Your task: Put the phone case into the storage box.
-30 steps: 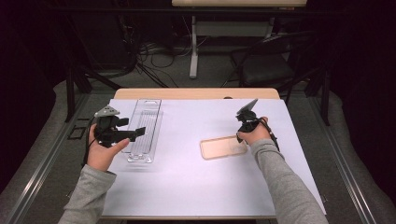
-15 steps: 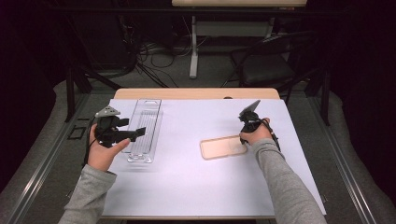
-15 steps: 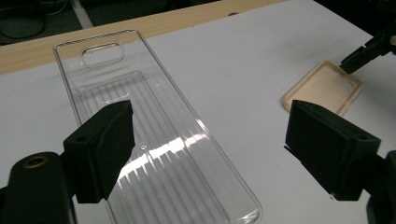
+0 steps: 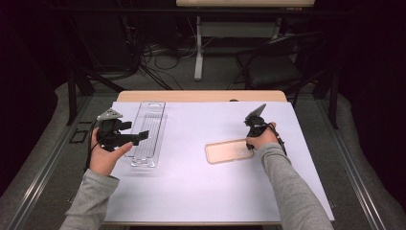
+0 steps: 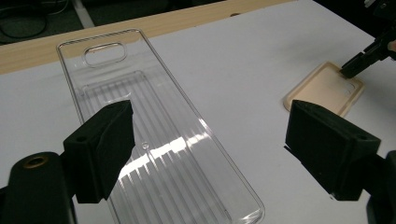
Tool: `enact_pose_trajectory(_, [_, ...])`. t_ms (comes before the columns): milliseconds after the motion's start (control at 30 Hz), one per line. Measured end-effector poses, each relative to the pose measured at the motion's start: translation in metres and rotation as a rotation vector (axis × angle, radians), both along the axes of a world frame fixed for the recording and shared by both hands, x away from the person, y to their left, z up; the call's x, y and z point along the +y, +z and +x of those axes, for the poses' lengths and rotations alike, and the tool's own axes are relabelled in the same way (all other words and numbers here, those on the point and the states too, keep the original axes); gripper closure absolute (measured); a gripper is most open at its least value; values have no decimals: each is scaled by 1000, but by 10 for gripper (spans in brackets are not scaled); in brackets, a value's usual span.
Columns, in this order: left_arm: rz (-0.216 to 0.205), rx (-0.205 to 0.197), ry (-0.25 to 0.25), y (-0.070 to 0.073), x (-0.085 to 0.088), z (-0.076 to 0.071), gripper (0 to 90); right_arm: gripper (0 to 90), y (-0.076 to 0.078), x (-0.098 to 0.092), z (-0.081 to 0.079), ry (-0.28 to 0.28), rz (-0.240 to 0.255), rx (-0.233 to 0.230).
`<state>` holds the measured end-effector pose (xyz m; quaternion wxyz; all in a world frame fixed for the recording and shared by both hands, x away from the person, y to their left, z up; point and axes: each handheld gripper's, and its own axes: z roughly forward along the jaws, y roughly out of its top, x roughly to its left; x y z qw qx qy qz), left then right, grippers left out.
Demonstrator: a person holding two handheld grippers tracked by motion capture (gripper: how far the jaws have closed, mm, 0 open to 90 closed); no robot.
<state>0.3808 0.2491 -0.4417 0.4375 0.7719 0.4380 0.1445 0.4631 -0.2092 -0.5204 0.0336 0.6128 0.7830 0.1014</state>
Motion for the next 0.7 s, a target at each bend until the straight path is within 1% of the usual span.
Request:
enact_pose_trajectory(67, [0, 0, 0, 0, 0, 0, 155, 799, 0, 0, 0, 7, -7, 3])
enact_pose_trajectory(133, [1, 0, 0, 0, 0, 0, 155, 804, 0, -1, 1, 8, -22, 20])
enact_pose_trajectory(200, [1, 1, 0, 0, 0, 0, 155, 804, 0, -1, 1, -1, -19, 23])
enact_pose_trajectory(233, [0, -1, 0, 0, 0, 0, 155, 803, -2, -2, 1, 6, -1, 13])
enact_pose_trajectory(300, [1, -2, -1, 0, 0, 0, 155, 803, -3, -2, 1, -10, -4, 23])
enact_pose_trajectory(400, [1, -2, 1, 0, 0, 0, 155, 807, -4, -2, 2, -6, -5, 25])
enact_pose_trajectory(533, [3, 0, 0, 0, 1, 1, 155, 813, -4, -2, 2, -22, 0, 35])
enact_pose_trajectory(600, [3, 0, 1, 0, 1, 1, 155, 815, -4, -3, 3, -18, 5, 30])
enact_pose_trajectory(633, [5, -1, 1, -1, 1, 1, 155, 816, -4, -3, 2, -27, 8, 32])
enact_pose_trajectory(667, [6, -1, -1, -1, 1, 1, 155, 818, -5, -4, 2, -21, 21, 17])
enact_pose_trajectory(700, [6, -1, -1, -1, 1, 1, 155, 821, -5, -4, 2, -27, 23, 19])
